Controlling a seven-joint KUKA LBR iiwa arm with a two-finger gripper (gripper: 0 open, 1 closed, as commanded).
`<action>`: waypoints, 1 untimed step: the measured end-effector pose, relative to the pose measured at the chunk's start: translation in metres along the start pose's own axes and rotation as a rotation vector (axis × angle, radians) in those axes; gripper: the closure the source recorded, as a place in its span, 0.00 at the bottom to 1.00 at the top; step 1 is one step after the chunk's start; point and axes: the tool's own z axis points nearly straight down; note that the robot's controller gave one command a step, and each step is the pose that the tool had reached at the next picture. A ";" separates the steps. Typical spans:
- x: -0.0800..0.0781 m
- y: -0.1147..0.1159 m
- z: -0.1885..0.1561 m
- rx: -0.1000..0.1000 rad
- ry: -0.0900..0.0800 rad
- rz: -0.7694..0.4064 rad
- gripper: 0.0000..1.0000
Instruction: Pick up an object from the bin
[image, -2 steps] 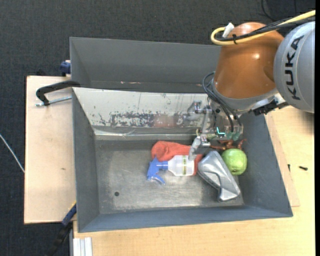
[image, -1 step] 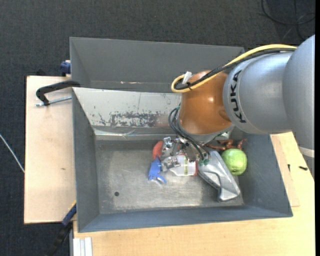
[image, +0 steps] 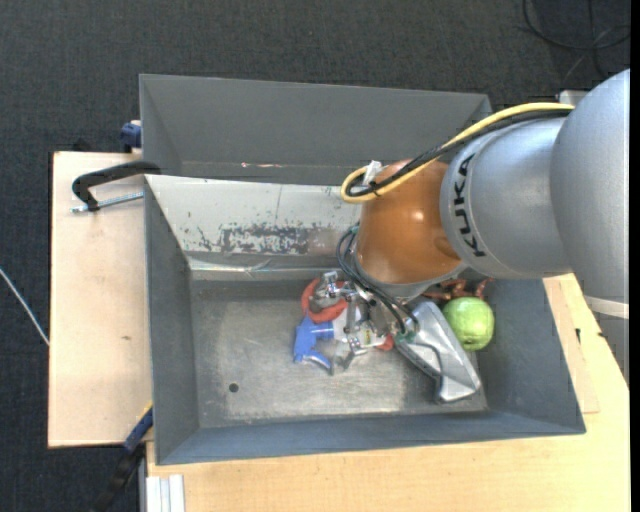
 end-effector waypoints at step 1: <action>-0.002 -0.001 -0.003 0.000 -0.004 0.002 1.00</action>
Offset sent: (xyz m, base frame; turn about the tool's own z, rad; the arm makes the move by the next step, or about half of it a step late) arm 0.0000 0.0000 0.0000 0.0000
